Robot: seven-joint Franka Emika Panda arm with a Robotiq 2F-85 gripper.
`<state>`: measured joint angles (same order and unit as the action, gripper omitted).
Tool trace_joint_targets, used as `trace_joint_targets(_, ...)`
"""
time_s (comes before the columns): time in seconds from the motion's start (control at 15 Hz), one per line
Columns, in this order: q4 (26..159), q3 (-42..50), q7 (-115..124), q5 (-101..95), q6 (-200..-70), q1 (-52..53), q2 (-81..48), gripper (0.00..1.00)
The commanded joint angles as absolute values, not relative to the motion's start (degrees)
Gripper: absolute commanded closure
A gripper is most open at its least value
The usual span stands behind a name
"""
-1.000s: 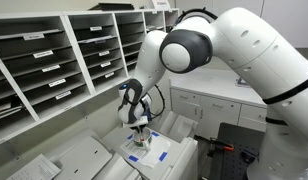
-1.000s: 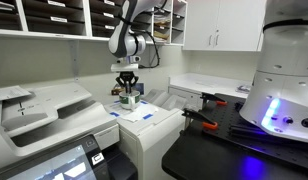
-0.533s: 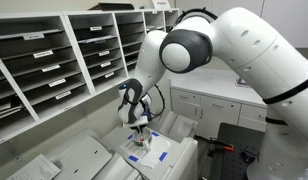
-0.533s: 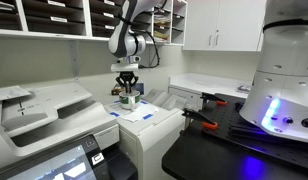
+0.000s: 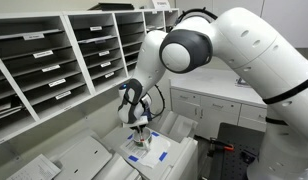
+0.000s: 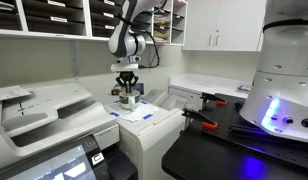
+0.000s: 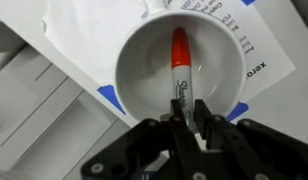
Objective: Remove the marker out of the cup
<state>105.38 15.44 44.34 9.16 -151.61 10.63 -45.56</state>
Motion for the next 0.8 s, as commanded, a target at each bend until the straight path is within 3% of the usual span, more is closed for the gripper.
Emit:
trace_joint_targets(0.0, 105.13, 15.17, 44.53, 8.80, -151.49, 10.30, -45.65, 0.81)
trace_joint_targets(0.27, 105.13, 15.17, 44.53, 8.80, -151.49, 10.30, -45.65, 0.81)
trace_joint_targets(0.33, 105.13, 15.17, 44.53, 8.80, -151.49, 10.30, -45.65, 0.95)
trace_joint_targets(0.73, 105.74, 15.02, 44.24, 8.63, -153.76, 10.66, -46.22, 0.95)
